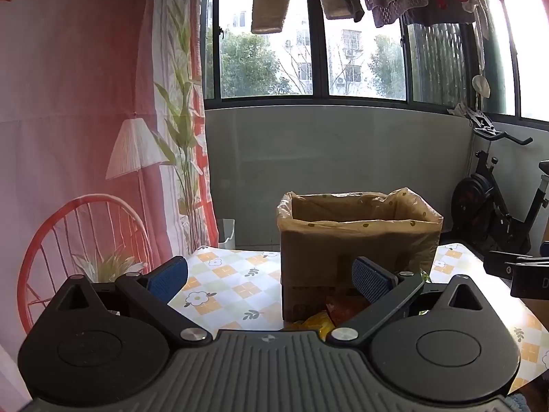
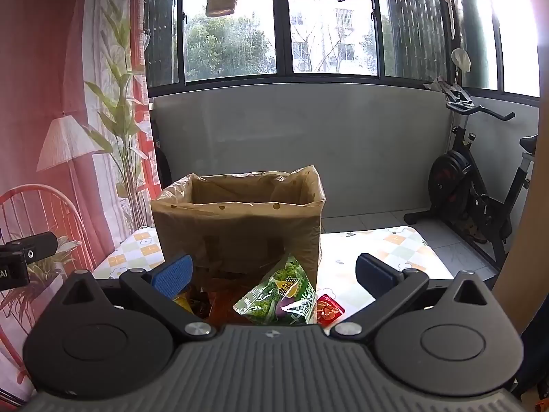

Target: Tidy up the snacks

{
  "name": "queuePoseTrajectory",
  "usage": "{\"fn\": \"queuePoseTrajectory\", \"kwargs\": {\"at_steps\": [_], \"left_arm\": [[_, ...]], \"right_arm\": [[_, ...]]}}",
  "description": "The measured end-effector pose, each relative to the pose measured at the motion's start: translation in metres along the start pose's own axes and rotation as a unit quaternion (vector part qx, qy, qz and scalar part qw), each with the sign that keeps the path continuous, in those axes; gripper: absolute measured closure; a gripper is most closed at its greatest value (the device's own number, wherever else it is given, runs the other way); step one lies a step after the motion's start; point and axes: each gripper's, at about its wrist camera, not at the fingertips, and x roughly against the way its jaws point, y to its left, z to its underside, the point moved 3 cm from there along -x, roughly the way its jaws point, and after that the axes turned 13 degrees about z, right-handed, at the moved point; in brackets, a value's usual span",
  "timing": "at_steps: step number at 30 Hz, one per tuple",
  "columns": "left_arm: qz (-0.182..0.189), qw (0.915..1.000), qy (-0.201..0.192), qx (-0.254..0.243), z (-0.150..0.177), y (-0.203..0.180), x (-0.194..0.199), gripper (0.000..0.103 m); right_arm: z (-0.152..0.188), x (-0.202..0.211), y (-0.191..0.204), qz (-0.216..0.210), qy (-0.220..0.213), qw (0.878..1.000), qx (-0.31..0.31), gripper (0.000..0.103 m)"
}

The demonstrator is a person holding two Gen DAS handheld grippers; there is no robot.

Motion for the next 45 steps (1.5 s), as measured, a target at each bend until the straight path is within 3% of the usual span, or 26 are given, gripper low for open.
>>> {"fn": "queuePoseTrajectory", "kwargs": {"at_steps": [6,45], "left_arm": [[-0.020,0.9998,-0.001,0.007,-0.0008,0.0045,0.0028,0.000],[-0.014,0.9999,0.003,0.009,0.0021,0.0045,0.0007,0.000]], "right_arm": [[-0.0001,0.0010,-0.0005,-0.001,-0.001,1.000,-0.001,0.000],[0.0008,0.0014,-0.0010,0.005,0.001,1.000,0.002,0.000]]}}
